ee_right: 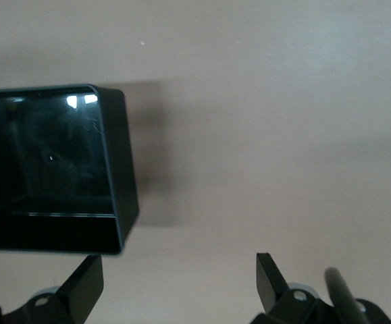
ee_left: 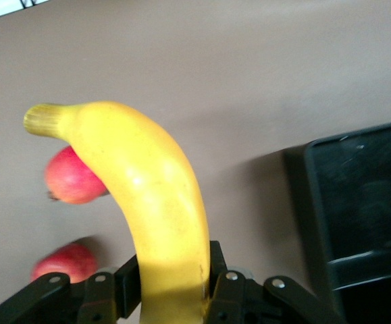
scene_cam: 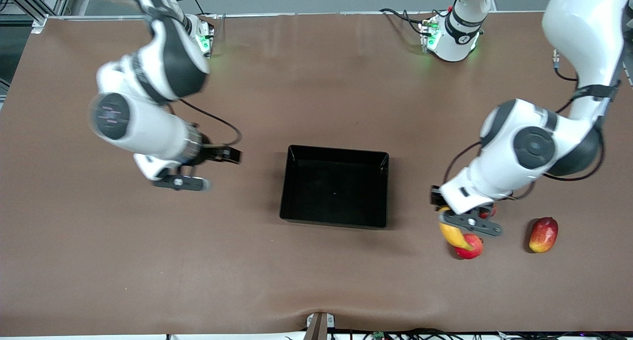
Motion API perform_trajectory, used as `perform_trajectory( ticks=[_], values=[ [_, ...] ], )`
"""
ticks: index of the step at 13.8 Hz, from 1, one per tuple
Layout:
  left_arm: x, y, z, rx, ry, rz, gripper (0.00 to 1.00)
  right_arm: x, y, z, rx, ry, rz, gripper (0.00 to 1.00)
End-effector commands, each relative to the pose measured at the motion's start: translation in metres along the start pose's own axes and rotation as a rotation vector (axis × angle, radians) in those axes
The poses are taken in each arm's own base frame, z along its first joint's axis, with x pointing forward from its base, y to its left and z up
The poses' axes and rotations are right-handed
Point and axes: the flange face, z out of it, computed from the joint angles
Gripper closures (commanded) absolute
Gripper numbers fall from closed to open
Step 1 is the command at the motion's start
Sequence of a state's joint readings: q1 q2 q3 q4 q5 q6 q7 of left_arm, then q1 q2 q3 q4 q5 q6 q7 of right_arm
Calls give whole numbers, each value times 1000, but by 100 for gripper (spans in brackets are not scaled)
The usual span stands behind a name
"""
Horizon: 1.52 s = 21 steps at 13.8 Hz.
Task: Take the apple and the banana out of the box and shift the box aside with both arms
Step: 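Carry the banana beside the fruits while the right gripper reaches the tray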
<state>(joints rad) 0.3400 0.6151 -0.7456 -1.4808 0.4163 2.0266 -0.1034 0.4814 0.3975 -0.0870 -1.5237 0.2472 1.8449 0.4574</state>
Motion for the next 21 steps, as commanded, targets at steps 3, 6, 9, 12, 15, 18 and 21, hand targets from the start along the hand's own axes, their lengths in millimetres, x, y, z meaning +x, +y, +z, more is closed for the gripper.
perform_trajectory(
  ticks=[3,6,9,12,15,18,21],
  values=[
    [-25,-108,25,-6,-37,208,100,4,-59,103,-22,42,-32,0],
    [-40,-160,55,18,-68,306,100,-6,-92,156,-18,81,-6,0],
    [-44,-193,82,39,-12,395,100,-16,-111,193,-13,112,-10,20],
    [-45,-208,105,49,31,451,100,-8,-103,194,-7,100,20,100],
    [-53,-226,144,48,59,469,100,-5,-98,193,-10,96,19,100],
    [-55,-224,165,39,92,470,96,2,-86,184,-23,74,34,100],
    [-63,-228,188,-11,84,410,87,11,-68,160,-30,47,11,100]
  ],
)
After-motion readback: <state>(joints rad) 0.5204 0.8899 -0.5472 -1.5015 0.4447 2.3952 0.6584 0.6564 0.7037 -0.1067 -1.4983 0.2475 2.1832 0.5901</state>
